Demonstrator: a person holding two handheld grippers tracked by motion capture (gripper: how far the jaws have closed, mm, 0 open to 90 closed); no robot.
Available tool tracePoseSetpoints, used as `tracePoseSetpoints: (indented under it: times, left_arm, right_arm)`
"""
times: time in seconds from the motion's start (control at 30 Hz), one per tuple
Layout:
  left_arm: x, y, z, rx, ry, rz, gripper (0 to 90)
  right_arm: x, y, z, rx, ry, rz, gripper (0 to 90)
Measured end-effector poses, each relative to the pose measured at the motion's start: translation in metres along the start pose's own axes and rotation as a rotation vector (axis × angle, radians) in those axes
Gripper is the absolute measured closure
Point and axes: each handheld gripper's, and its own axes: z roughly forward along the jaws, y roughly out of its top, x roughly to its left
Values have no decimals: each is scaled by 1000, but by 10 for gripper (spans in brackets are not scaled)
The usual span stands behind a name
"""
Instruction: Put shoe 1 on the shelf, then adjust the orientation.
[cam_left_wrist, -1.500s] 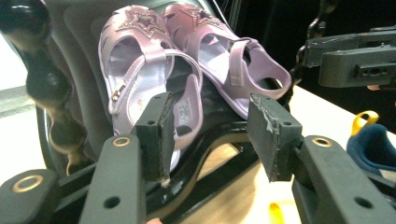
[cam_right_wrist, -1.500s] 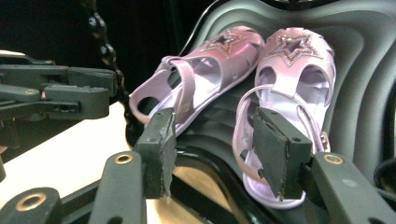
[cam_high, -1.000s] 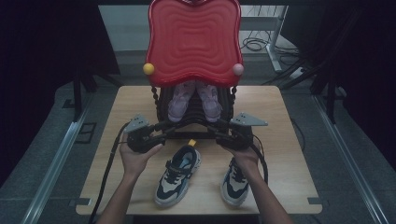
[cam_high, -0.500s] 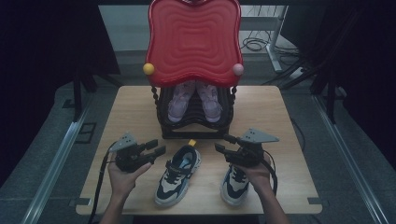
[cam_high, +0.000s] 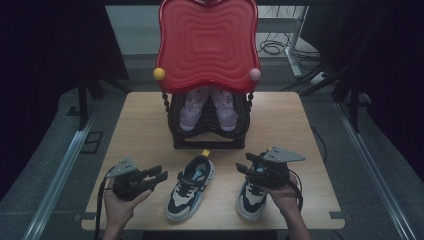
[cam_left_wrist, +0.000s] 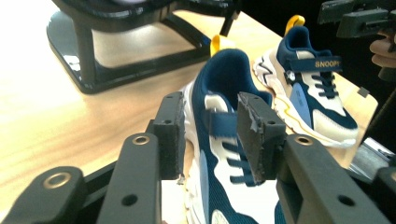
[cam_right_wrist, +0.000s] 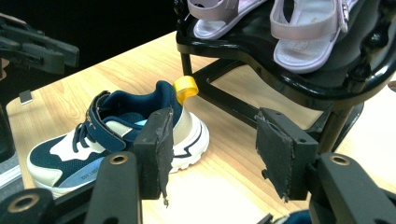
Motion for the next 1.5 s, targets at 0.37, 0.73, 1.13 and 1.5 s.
tracePoseSetpoints:
  times: [0.37, 0.73, 1.13, 1.5]
  left_arm:
    - [-1, -3, 4, 61, -33, 11, 658]
    - [-20, 1, 9, 94, -99, 52, 802]
    - [-38, -3, 21, 94, -131, 69, 900]
    - [-59, -17, 53, 198, -182, 94, 900]
  right_arm:
    - [-6, -16, -8, 25, -32, 30, 469]
    - [-11, -18, -18, 9, -60, 40, 466]
    - [-15, -19, -22, 5, -76, 54, 465]
    - [-17, -19, -22, 3, -87, 53, 464]
